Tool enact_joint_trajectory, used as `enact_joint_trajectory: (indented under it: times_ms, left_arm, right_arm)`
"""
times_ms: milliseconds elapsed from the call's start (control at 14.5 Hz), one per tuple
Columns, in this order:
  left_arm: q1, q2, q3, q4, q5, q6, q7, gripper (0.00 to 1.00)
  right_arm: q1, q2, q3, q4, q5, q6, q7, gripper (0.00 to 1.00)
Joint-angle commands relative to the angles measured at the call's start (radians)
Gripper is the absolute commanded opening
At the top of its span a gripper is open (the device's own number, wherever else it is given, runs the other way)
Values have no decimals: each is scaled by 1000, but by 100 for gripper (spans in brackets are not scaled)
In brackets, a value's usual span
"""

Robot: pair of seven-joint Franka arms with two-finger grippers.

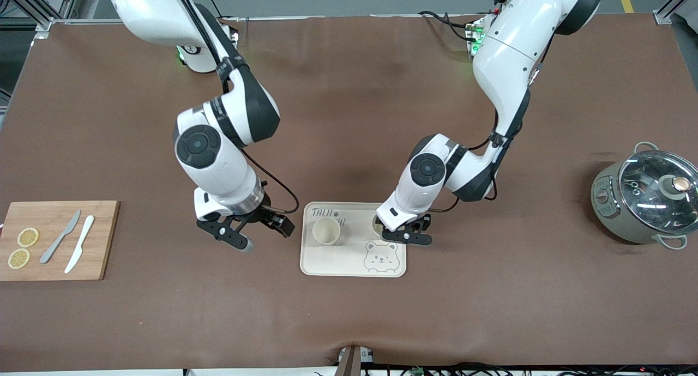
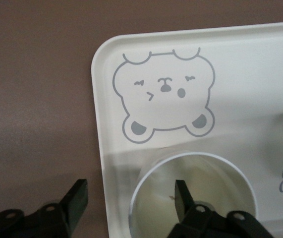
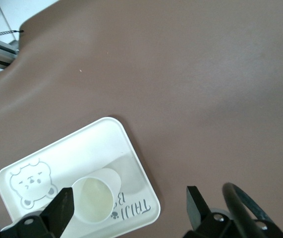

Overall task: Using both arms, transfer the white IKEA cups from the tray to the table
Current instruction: 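Lower the left gripper onto the cup while the right gripper reaches the other cup, then grasp the cup with the left gripper while the right gripper grasps the other cup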

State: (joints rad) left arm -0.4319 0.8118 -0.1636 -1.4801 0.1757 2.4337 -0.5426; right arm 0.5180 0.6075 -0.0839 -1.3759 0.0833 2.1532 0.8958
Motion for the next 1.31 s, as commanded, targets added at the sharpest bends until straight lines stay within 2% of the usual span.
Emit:
enact_joint_trajectory:
  times_ms: [0, 620, 964, 1239]
  left_arm:
    - [-7, 1, 4, 1, 28, 15, -39, 0]
    - [-1, -13, 4, -2, 30, 2, -42, 0]
    - [9, -110, 3, -9, 36, -194, -39, 0]
    - [28, -264, 0, -168, 38, -189, -45, 0]
  right_arm:
    - [23, 58, -10, 35, 9, 31, 20, 100]
    - [80, 138, -7, 43, 12, 57, 15, 100]
    - [111, 190, -7, 70, 10, 86, 43, 100]
    - [115, 210, -7, 70, 10, 103, 48, 100]
